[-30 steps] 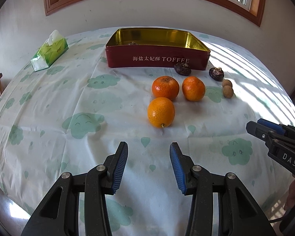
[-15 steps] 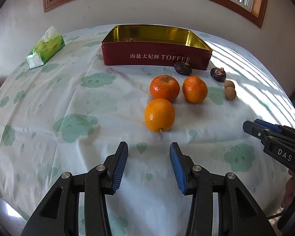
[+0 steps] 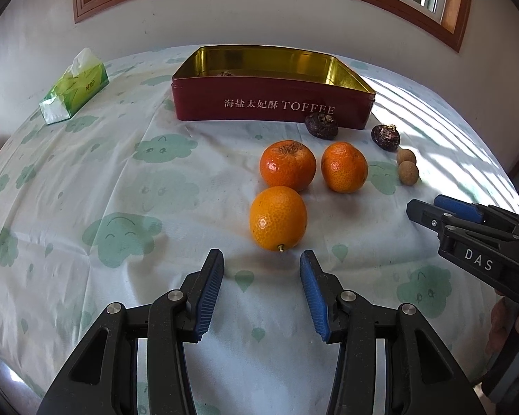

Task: Organize fruits
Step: 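Grasp a mandarin orange with the left tool while the right tool grasps two brown longans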

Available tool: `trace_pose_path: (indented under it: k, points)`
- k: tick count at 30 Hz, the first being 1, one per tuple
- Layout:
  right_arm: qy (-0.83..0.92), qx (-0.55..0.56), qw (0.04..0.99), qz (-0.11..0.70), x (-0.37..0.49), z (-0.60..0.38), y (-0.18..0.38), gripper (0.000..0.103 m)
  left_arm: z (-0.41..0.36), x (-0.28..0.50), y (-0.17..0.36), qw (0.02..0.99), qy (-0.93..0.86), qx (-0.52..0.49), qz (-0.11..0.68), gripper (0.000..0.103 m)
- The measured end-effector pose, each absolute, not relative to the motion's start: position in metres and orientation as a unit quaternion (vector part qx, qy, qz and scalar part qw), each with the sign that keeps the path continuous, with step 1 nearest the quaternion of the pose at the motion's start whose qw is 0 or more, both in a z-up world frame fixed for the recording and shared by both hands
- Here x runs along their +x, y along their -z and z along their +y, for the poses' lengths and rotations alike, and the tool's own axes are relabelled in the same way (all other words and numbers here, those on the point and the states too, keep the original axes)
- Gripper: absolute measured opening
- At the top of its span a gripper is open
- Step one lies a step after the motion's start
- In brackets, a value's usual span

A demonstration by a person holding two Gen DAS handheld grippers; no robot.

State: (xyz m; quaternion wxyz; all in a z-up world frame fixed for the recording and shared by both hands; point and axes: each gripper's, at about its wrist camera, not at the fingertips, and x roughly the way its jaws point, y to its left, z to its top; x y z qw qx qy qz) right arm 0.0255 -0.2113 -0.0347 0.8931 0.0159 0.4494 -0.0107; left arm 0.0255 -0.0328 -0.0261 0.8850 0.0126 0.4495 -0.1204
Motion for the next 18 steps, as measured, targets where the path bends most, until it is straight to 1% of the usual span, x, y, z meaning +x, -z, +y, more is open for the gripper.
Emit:
trace_pose_path:
  k: [10, 18]
  points:
    - [0.015, -0.001, 0.897, 0.441, 0.048, -0.207, 0.036, 0.043, -0.038, 0.040, 0.027, 0.889, 0.115, 0.020, 0.443, 0.052]
    - [0.017, 0.000, 0.899, 0.438, 0.066, -0.211, 0.035, 0.043, -0.043, 0.055, 0.028, 0.891, 0.109, 0.025, 0.441, 0.052]
